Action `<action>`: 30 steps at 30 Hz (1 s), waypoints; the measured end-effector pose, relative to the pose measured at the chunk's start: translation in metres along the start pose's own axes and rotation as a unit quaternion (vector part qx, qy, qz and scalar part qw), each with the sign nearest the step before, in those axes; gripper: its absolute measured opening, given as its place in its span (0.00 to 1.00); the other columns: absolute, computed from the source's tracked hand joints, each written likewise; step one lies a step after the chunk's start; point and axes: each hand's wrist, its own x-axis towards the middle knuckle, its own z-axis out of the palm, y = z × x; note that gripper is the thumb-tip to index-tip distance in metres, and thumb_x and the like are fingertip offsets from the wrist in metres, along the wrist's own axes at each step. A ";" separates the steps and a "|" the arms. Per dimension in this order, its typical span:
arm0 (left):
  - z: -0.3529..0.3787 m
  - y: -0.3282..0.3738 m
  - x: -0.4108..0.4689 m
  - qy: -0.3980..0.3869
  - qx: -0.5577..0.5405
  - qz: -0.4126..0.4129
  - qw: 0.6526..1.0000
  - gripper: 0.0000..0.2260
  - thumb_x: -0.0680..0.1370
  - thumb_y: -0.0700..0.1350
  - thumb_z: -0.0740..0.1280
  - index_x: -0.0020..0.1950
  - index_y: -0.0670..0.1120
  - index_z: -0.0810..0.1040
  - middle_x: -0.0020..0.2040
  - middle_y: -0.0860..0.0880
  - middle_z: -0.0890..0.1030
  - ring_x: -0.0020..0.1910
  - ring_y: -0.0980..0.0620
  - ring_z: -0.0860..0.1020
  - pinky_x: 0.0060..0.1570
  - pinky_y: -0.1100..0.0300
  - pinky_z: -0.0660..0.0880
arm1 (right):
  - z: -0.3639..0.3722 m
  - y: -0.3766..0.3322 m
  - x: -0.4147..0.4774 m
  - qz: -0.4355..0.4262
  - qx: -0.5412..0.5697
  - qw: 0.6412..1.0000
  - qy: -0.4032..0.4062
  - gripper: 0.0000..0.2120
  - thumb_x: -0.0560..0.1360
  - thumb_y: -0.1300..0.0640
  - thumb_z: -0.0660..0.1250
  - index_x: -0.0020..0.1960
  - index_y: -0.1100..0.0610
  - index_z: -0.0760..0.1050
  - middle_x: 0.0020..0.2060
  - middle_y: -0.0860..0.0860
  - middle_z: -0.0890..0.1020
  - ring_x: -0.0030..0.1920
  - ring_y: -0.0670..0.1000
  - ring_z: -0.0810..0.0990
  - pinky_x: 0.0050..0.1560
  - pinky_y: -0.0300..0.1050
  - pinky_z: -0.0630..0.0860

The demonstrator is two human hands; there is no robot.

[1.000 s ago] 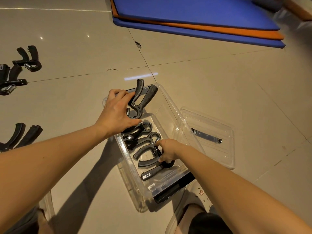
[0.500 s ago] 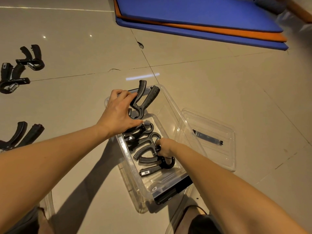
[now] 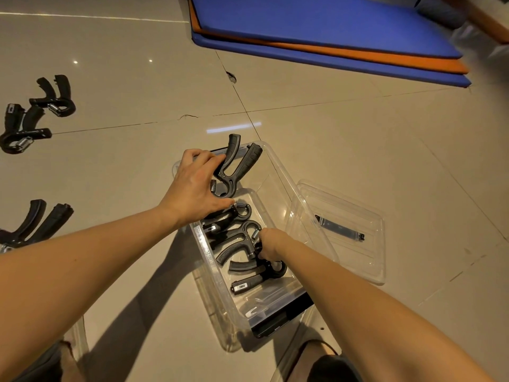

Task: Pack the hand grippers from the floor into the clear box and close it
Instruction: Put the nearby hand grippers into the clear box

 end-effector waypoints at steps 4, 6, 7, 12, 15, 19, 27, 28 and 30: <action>0.001 -0.001 0.000 0.006 -0.004 0.007 1.000 0.42 0.66 0.61 0.77 0.76 0.47 0.68 0.64 0.50 0.75 0.69 0.47 0.63 0.65 0.54 0.65 | 0.004 0.003 -0.001 0.010 0.041 0.999 0.032 0.26 0.74 0.55 0.75 0.67 0.60 0.70 0.61 0.57 0.79 0.58 0.59 0.80 0.58 0.51 0.79; 0.001 -0.001 0.000 0.007 -0.002 0.010 1.000 0.42 0.66 0.61 0.77 0.76 0.47 0.68 0.64 0.50 0.75 0.69 0.47 0.63 0.65 0.55 0.65 | 0.008 0.006 0.001 0.002 0.073 0.993 0.087 0.31 0.72 0.55 0.77 0.69 0.59 0.67 0.63 0.58 0.78 0.59 0.60 0.80 0.56 0.51 0.79; 0.001 -0.002 0.000 0.007 -0.001 0.010 1.000 0.42 0.66 0.61 0.77 0.76 0.47 0.68 0.64 0.50 0.75 0.69 0.47 0.63 0.65 0.55 0.65 | 0.010 0.006 0.003 -0.006 0.094 0.989 0.111 0.36 0.71 0.54 0.79 0.72 0.58 0.64 0.66 0.59 0.75 0.60 0.61 0.79 0.56 0.52 0.79; 0.001 0.000 0.000 0.007 0.001 0.008 1.000 0.42 0.66 0.61 0.77 0.76 0.47 0.68 0.64 0.50 0.74 0.69 0.47 0.63 0.65 0.56 0.65 | 0.009 0.009 0.005 -0.086 0.074 0.988 0.103 0.53 0.69 0.52 0.80 0.82 0.45 0.48 0.80 0.54 0.54 0.69 0.61 0.73 0.65 0.54 0.75; 0.000 0.001 0.000 0.005 -0.004 0.004 1.000 0.42 0.67 0.61 0.77 0.76 0.47 0.68 0.65 0.51 0.74 0.70 0.47 0.63 0.66 0.54 0.65 | 0.012 0.008 0.011 -0.086 0.003 0.990 0.114 0.53 0.71 0.49 0.79 0.83 0.46 0.46 0.78 0.53 0.59 0.66 0.60 0.76 0.62 0.54 0.77; -0.001 0.001 -0.001 0.003 -0.010 0.005 1.000 0.42 0.67 0.60 0.77 0.76 0.47 0.68 0.64 0.51 0.74 0.69 0.47 0.63 0.67 0.51 0.67 | 0.014 0.005 0.015 -0.069 0.000 0.989 0.129 0.53 0.71 0.48 0.78 0.83 0.48 0.45 0.75 0.54 0.63 0.64 0.60 0.78 0.58 0.53 0.78; -0.004 0.004 -0.001 -0.013 -0.009 -0.001 1.000 0.43 0.67 0.61 0.77 0.77 0.46 0.67 0.65 0.50 0.73 0.70 0.47 0.62 0.69 0.50 0.67 | -0.024 0.000 -0.026 -0.075 0.054 0.983 0.160 0.35 0.76 0.54 0.73 0.78 0.58 0.61 0.73 0.58 0.68 0.65 0.61 0.77 0.65 0.55 0.76; -0.006 0.005 -0.002 -0.019 -0.012 -0.005 1.000 0.43 0.67 0.60 0.77 0.77 0.46 0.67 0.66 0.50 0.73 0.70 0.48 0.61 0.69 0.50 0.67 | -0.038 0.003 -0.039 -0.095 0.071 0.980 0.158 0.32 0.78 0.54 0.71 0.77 0.58 0.63 0.72 0.58 0.71 0.67 0.60 0.76 0.67 0.54 0.74; -0.012 0.008 -0.005 -0.032 -0.016 -0.013 0.999 0.43 0.68 0.59 0.78 0.78 0.46 0.66 0.67 0.50 0.72 0.71 0.48 0.61 0.71 0.49 0.66 | -0.068 0.014 -0.067 -0.120 0.114 0.975 0.149 0.25 0.80 0.55 0.69 0.74 0.59 0.69 0.67 0.58 0.77 0.64 0.57 0.78 0.66 0.51 0.75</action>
